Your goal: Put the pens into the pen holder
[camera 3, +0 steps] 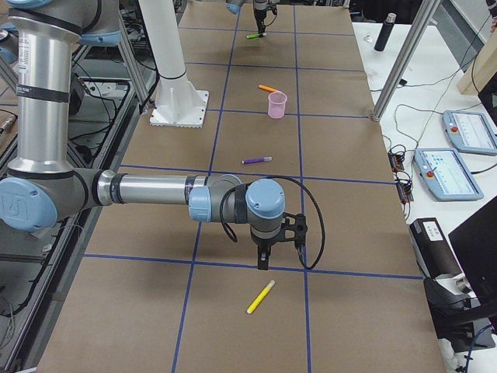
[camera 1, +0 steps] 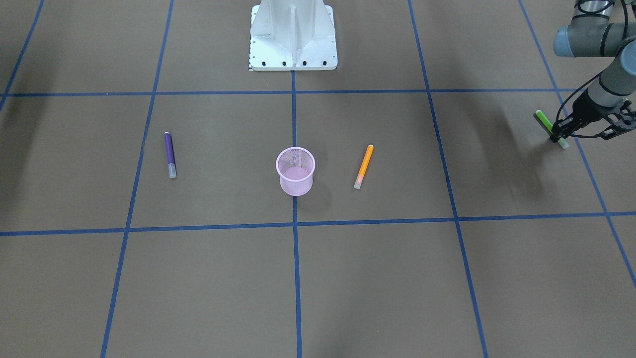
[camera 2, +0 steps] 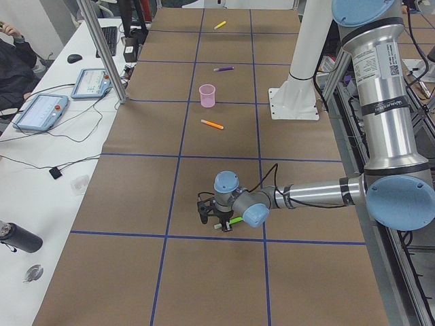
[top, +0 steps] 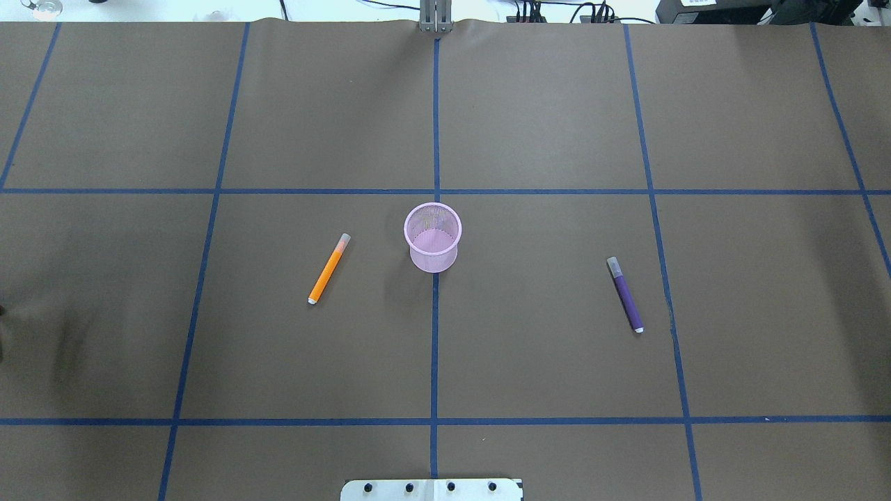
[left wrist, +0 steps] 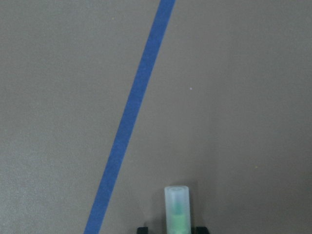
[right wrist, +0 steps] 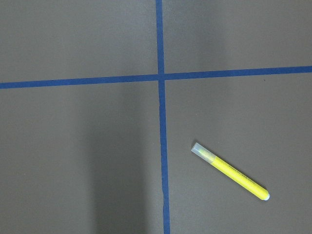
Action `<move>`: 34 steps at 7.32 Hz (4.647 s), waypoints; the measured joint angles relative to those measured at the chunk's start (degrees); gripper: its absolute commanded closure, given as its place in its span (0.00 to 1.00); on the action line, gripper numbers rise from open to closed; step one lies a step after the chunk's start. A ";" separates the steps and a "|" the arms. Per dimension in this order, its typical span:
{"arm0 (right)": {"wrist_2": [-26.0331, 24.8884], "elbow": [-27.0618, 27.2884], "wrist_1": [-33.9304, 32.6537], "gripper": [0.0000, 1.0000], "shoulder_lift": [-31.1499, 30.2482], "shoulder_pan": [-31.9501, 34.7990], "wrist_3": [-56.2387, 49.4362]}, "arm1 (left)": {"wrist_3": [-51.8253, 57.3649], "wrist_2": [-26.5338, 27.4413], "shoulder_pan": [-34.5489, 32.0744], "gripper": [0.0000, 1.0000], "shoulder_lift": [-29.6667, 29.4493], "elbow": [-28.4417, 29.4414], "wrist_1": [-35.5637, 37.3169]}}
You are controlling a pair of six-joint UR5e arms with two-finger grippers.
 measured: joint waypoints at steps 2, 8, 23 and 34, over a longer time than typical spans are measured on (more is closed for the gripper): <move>0.00 -0.05 0.00 0.00 0.00 0.00 0.00 | -0.05 0.03 0.04 1.00 0.01 0.04 0.01; -0.48 -0.76 0.60 0.00 0.33 0.00 0.07 | 1.29 5.83 -0.29 1.00 -3.52 -11.58 0.13; -5.11 -29.18 22.15 0.09 9.28 -12.57 -34.76 | 1.26 39.51 15.40 1.00 -47.60 -13.97 8.57; -5.50 -33.81 22.06 0.45 10.84 -13.71 -40.01 | 1.08 40.73 17.22 1.00 -48.76 -12.58 8.52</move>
